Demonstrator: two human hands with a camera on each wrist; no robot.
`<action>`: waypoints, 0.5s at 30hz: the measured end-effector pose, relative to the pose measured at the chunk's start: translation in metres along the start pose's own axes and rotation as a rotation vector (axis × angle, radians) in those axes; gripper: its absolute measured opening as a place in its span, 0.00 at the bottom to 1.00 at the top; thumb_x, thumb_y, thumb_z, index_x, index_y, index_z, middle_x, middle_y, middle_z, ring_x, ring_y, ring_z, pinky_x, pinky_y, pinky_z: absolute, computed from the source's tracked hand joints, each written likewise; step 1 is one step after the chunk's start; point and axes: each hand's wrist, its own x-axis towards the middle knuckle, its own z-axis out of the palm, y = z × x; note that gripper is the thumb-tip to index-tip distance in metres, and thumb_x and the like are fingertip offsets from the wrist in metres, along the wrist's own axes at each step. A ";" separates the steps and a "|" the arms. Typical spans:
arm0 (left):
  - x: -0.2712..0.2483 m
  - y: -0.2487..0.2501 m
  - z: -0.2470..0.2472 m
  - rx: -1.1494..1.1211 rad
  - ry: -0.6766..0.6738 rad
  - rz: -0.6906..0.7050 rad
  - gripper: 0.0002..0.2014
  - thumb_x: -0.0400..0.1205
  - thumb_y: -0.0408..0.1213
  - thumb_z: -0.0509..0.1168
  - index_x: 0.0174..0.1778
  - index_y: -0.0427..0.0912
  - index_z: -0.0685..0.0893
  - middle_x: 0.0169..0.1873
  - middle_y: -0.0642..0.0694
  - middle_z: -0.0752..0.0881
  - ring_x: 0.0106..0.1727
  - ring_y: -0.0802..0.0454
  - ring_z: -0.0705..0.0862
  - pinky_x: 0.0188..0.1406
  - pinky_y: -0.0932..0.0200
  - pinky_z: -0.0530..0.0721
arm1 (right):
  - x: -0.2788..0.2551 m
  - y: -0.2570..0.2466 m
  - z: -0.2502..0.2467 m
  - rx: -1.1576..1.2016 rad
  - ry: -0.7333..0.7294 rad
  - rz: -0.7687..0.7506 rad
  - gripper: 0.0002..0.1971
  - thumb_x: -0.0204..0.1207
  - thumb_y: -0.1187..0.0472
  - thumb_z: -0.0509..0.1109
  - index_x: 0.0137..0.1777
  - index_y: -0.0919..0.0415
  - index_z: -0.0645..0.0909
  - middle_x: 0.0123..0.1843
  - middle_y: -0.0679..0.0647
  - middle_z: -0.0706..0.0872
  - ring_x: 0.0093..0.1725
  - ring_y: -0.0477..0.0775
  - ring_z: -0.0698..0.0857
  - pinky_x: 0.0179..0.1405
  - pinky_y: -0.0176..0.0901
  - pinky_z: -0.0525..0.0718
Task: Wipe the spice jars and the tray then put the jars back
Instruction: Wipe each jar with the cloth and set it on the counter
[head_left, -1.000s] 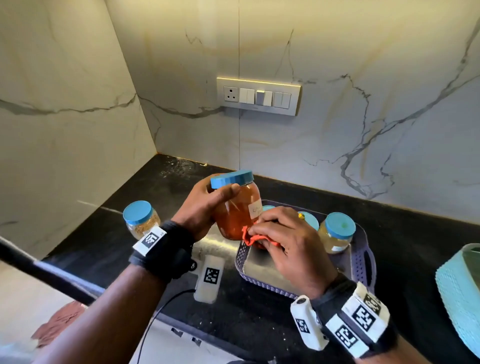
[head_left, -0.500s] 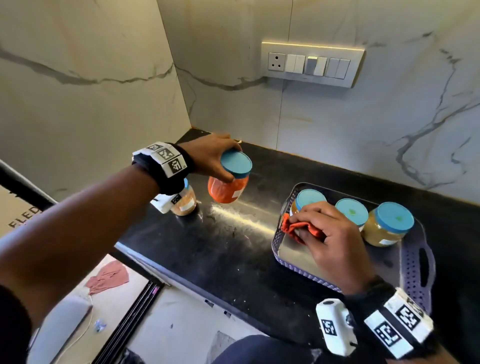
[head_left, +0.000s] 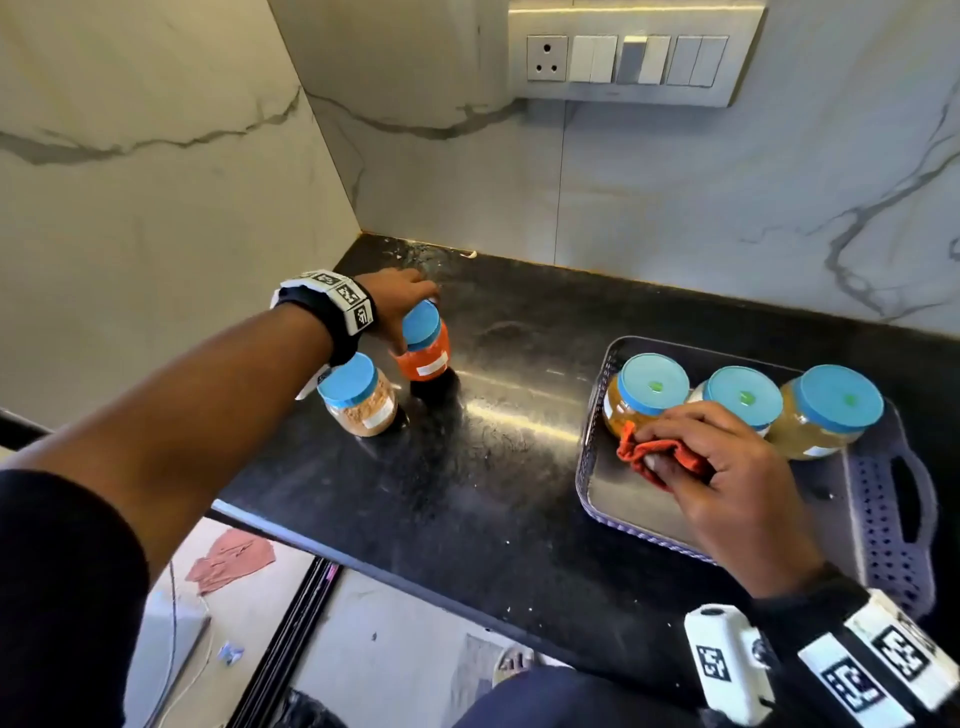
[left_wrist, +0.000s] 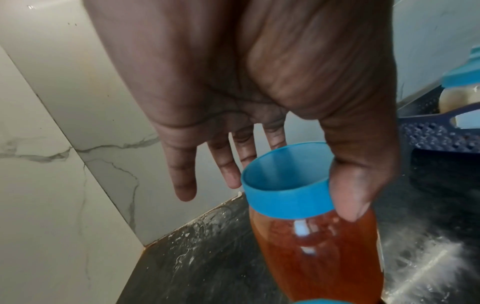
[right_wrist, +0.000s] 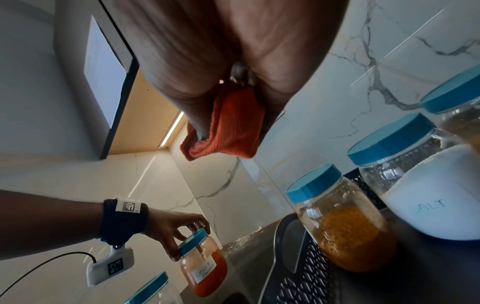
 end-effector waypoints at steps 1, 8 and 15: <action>0.004 -0.002 0.002 0.014 -0.012 0.001 0.48 0.66 0.46 0.87 0.80 0.46 0.71 0.72 0.39 0.77 0.70 0.35 0.79 0.69 0.38 0.82 | 0.000 0.001 0.001 -0.006 -0.001 0.006 0.17 0.67 0.75 0.82 0.52 0.56 0.91 0.51 0.40 0.84 0.56 0.37 0.83 0.60 0.22 0.76; 0.012 -0.002 0.011 0.045 -0.085 -0.020 0.48 0.67 0.43 0.86 0.82 0.49 0.68 0.74 0.40 0.76 0.71 0.36 0.78 0.68 0.39 0.83 | 0.004 0.002 0.004 0.008 0.015 0.025 0.18 0.67 0.76 0.81 0.51 0.55 0.90 0.51 0.39 0.85 0.55 0.37 0.84 0.60 0.22 0.76; -0.001 0.019 -0.003 0.076 -0.078 0.034 0.53 0.72 0.48 0.84 0.89 0.53 0.60 0.86 0.43 0.63 0.83 0.36 0.68 0.77 0.36 0.77 | 0.007 0.015 -0.010 0.018 0.058 0.052 0.14 0.68 0.76 0.80 0.50 0.59 0.90 0.50 0.48 0.87 0.53 0.44 0.85 0.58 0.30 0.79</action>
